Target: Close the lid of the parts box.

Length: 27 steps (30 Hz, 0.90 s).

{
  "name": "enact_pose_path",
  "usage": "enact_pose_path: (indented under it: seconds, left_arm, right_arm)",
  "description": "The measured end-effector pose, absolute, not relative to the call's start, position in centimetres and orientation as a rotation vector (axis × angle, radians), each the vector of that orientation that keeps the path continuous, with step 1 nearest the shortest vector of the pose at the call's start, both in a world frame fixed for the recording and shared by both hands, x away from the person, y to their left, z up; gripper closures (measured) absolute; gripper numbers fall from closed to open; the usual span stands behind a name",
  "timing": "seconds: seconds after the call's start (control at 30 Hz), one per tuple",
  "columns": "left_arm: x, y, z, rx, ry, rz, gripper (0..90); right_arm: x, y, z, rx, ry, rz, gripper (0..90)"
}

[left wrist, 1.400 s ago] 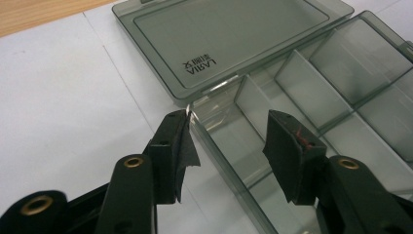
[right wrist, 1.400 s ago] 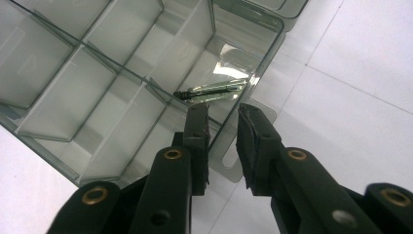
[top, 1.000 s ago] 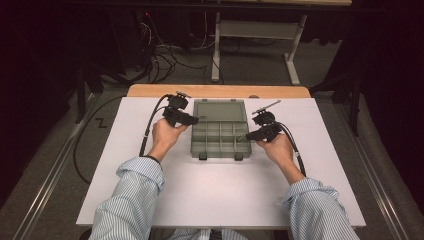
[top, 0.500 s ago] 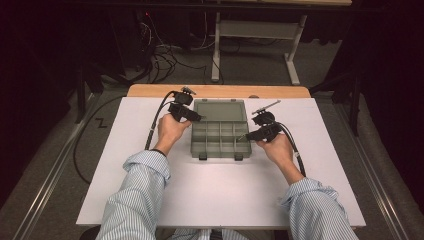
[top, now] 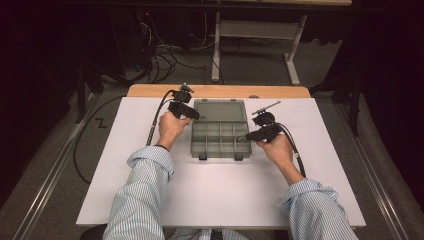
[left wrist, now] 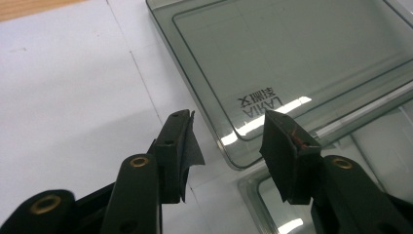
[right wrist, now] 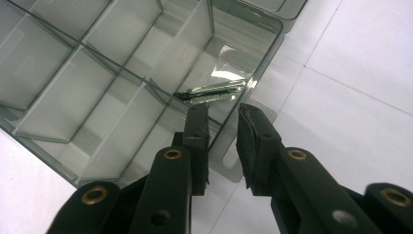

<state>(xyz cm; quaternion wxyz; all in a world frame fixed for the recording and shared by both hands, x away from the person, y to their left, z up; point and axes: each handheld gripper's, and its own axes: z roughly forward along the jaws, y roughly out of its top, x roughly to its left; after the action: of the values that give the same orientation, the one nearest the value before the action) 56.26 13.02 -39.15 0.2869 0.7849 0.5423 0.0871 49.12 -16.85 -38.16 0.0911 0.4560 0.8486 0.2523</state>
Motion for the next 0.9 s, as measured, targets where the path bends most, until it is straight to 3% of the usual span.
enact_pose_path:
  seconds: [0.9]
  left_arm:
    - [57.3, 12.9, -40.3, 2.019, 1.499, 0.106, 52.7]
  right_arm:
    - [49.1, -16.8, -38.2, 1.353, 2.519, 0.749, 76.9]
